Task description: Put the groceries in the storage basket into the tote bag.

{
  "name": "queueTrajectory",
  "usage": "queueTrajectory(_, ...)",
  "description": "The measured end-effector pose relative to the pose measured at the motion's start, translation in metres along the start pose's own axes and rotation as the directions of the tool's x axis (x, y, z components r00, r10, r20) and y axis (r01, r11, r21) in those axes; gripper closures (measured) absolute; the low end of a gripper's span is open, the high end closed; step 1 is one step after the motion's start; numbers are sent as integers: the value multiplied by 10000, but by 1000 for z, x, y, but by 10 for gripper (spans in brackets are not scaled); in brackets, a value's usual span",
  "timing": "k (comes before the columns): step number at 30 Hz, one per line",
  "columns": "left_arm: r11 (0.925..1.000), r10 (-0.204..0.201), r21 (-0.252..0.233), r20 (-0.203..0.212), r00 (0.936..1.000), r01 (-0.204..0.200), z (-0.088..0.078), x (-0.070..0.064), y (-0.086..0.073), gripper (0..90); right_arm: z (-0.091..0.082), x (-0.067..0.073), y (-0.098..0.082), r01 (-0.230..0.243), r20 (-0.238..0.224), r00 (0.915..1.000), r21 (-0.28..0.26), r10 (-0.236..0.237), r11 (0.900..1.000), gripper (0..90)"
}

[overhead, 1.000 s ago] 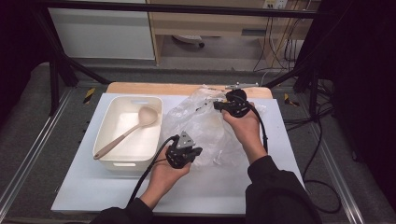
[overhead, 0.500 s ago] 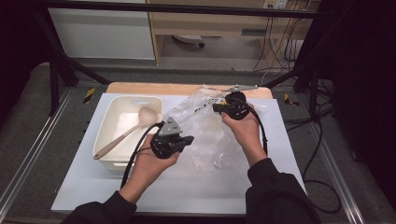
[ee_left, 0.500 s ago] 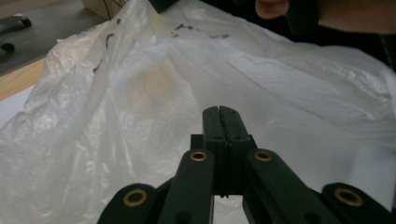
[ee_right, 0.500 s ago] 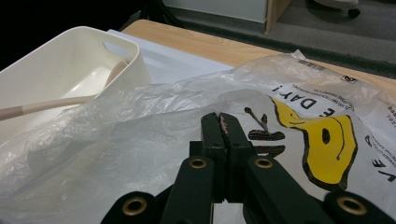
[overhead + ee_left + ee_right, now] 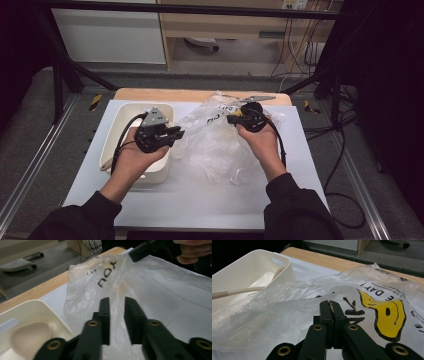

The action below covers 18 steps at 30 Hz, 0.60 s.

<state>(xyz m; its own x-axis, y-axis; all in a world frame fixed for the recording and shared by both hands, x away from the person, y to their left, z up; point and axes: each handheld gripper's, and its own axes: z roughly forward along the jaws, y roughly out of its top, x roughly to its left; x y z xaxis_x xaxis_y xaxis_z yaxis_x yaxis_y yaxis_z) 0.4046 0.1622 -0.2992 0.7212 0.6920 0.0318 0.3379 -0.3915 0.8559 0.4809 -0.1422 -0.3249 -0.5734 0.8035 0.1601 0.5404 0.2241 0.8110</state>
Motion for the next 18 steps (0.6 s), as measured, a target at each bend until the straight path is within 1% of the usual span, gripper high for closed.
queueTrajectory(1, 9999, -124, -58, -84, 9999, 123, -1, 3, -1, 667, 0, 0, 0, 2, -14, 10000, 1, -2, 10000, 900)
queueTrajectory(2, 9997, -249, 14, -119, 9996, 249, -2, 7, -2, 619, -1, 0, -1, -3, -8, 10000, -6, 3, 10000, 900)
queueTrajectory(3, 9992, -396, 28, -86, 9992, 396, -3, 9, -3, 584, -1, 0, -1, -7, -10, 10000, 7, 7, 10000, 900)
queueTrajectory(6, 9983, -583, 58, -194, 9981, 585, -6, 16, -6, 469, -1, 0, -2, 14, -20, 10000, 39, -14, 10000, 900)
queueTrajectory(10, 9971, -758, 40, -366, 9964, 760, -8, 26, -10, 368, -1, -2, -4, 2, -32, 10000, 62, -2, 10000, 900)
queueTrajectory(11, 9970, -767, 78, -435, 9961, 771, -9, 29, -11, 332, -1, -2, -4, 1, -14, 10000, 74, -1, 10000, 900)
queueTrajectory(13, 9972, -753, -16, -571, 9955, 753, -11, 35, -13, 288, -1, -2, -5, 1, -28, 10000, 92, -1, 10000, 900)
queueTrajectory(14, 9962, -873, -93, -621, 9942, 869, -12, 38, -14, 262, 0, -2, -5, 10, -39, 10000, 93, -10, 10000, 900)
queueTrajectory(16, 9956, -942, -56, -722, 9929, 940, -15, 45, -16, 198, 0, -2, -5, -5, -33, 10000, 120, 5, 9999, 900)
queueTrajectory(18, 9935, -1134, -140, -858, 9898, 1126, -18, 51, -19, 152, 0, -2, -6, -16, -31, 10000, 120, 16, 9999, 900)
